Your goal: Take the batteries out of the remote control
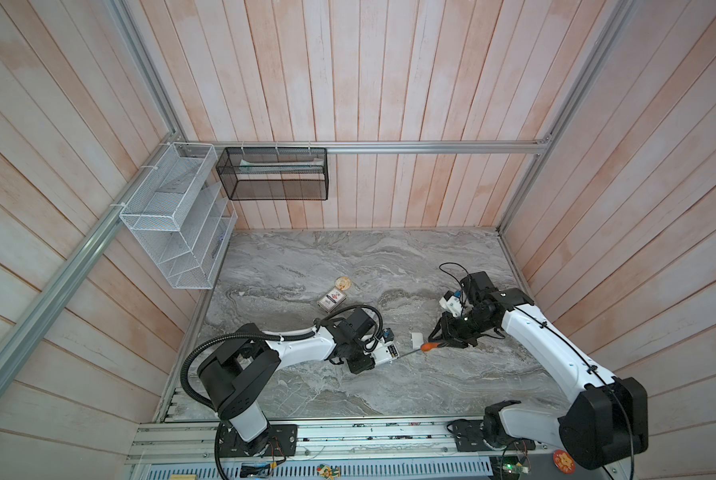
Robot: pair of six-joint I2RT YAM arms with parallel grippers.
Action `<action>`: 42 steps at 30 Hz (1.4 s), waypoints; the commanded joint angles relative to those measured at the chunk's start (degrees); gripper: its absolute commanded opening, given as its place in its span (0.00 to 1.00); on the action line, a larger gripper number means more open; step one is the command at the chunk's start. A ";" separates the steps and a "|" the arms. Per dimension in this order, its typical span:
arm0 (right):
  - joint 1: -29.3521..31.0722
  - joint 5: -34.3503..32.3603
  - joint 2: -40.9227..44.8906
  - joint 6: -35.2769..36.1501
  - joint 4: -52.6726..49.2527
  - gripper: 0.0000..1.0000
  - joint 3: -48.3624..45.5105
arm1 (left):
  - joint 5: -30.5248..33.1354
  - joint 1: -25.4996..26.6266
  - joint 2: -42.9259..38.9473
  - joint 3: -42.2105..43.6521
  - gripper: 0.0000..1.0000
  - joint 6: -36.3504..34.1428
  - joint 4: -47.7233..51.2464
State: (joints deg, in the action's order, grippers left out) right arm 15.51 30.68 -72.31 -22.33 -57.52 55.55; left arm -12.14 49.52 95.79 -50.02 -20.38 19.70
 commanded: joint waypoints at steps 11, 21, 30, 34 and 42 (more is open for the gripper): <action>-0.06 -0.12 -0.09 0.50 -1.89 0.05 2.64 | -0.16 -0.30 -0.13 1.86 0.27 -0.36 3.70; -0.05 -0.50 -0.55 1.07 -2.29 0.05 3.16 | -0.19 -0.30 -0.25 2.21 0.27 0.25 3.46; -0.06 -0.14 -1.25 1.05 0.07 0.05 1.35 | -0.30 -0.22 -0.25 1.87 0.27 1.04 3.52; -0.04 0.20 -1.12 0.46 1.06 0.05 0.56 | -0.50 -0.22 0.01 1.80 0.27 1.48 3.50; 0.05 1.89 -0.18 -2.33 4.12 0.05 0.18 | -0.73 -0.26 0.70 0.56 0.27 1.98 4.15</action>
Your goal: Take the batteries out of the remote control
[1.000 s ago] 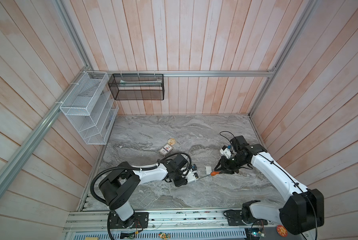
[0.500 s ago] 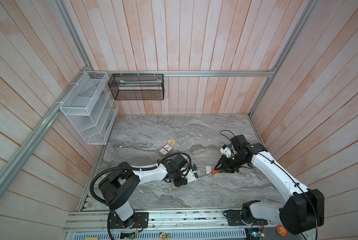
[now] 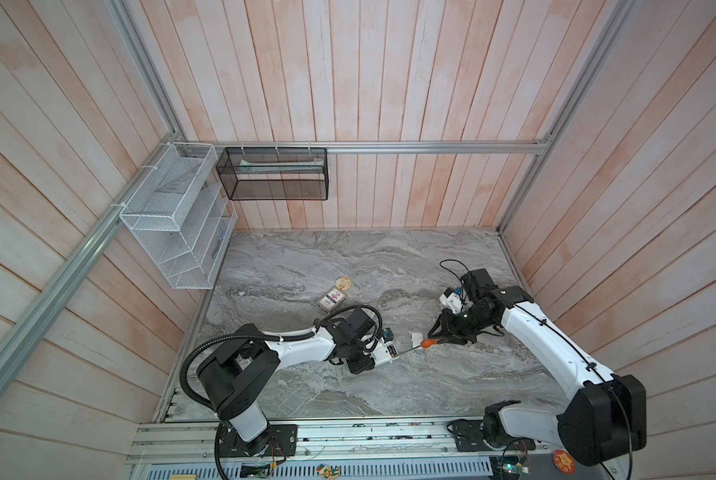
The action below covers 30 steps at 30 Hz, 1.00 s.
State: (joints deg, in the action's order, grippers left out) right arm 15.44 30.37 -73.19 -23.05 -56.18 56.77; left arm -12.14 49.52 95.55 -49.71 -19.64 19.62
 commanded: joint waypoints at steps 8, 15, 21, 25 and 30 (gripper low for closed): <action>0.20 6.88 5.52 -9.16 10.94 0.02 -2.60 | -3.16 -0.24 2.48 -1.48 0.26 3.11 6.28; 0.18 4.18 6.07 -8.68 8.54 0.02 -0.02 | -5.44 -0.51 3.46 -2.39 0.25 4.21 7.99; 0.11 -1.29 3.70 -2.74 1.52 0.02 3.07 | -12.49 -2.96 2.14 -4.22 0.25 4.17 11.94; 0.11 -3.92 1.82 0.65 -2.11 0.02 6.78 | -22.46 -6.10 1.97 -6.79 0.24 4.95 17.13; 0.20 -1.28 0.06 3.36 -3.26 0.02 7.49 | -26.61 -7.27 2.26 -7.81 0.24 5.23 20.08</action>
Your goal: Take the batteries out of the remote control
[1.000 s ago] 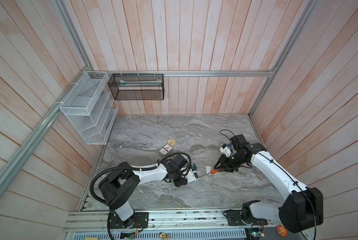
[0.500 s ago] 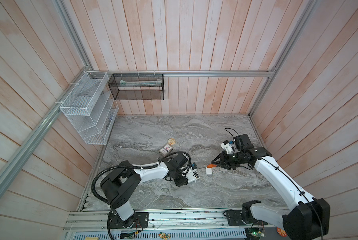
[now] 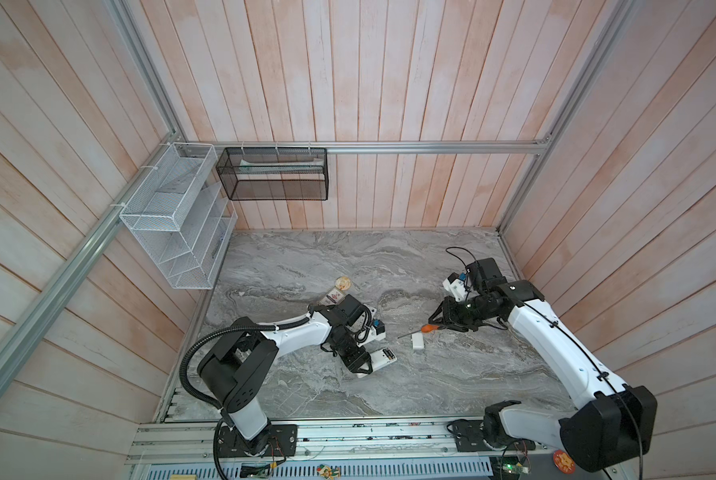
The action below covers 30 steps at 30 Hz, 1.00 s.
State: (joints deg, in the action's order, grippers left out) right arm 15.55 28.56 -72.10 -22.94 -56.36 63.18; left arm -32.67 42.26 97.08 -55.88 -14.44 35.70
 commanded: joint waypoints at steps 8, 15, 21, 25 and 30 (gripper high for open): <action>2.22 3.79 -2.57 6.32 -3.23 0.01 0.86 | 14.55 3.56 -0.06 -1.03 0.23 -2.71 1.59; 3.19 3.69 -1.17 3.80 -4.20 0.01 -4.54 | 18.36 6.29 0.47 -1.49 0.23 -0.16 -2.06; 3.29 4.93 -0.38 1.84 -1.54 0.01 -7.08 | 19.20 8.17 1.51 -1.65 0.23 0.37 -2.78; 3.27 4.70 -1.71 1.53 -0.43 0.00 -5.93 | 19.30 8.45 1.51 -1.47 0.23 0.37 -2.74; 3.27 4.19 -2.68 1.84 -0.44 0.00 -4.42 | 19.29 8.54 1.20 -0.91 0.23 0.31 -2.39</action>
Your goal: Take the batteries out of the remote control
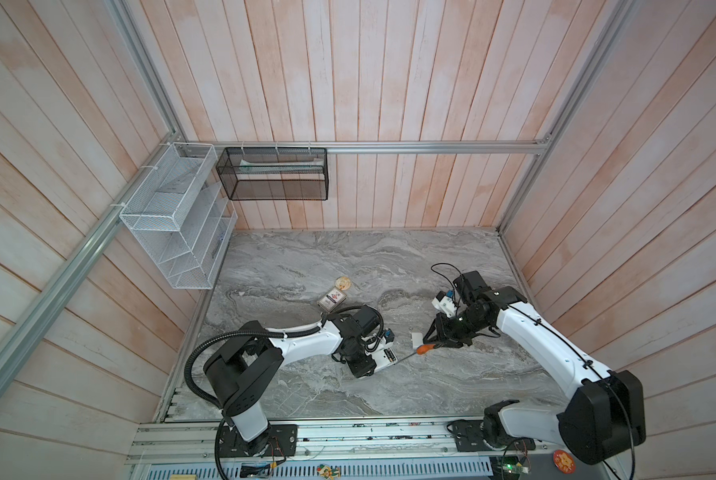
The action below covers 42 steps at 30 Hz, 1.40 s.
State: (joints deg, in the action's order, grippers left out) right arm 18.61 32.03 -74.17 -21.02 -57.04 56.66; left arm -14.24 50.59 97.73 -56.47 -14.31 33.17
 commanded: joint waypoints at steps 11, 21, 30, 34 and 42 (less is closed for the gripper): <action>0.15 -0.73 -1.67 0.01 0.08 0.00 3.71 | 0.69 0.33 0.62 0.66 0.23 0.16 -0.47; -0.19 -1.88 -2.47 0.53 0.31 0.00 3.99 | 0.60 0.38 0.70 1.04 0.23 0.51 -0.91; -0.79 -2.07 -1.79 0.52 -0.44 0.00 5.47 | 0.29 0.33 1.21 1.01 0.23 0.44 -0.82; -0.88 -2.32 -1.59 0.37 -0.47 0.00 5.50 | 0.38 0.35 1.24 1.01 0.23 0.33 -0.85; -1.01 -2.32 -2.25 -0.68 1.74 0.00 5.15 | 0.46 0.38 0.87 1.31 0.23 0.16 -0.66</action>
State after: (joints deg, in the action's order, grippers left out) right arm 17.91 30.00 -76.09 -21.06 -56.84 60.45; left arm -14.02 50.59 97.93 -56.14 -13.89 32.14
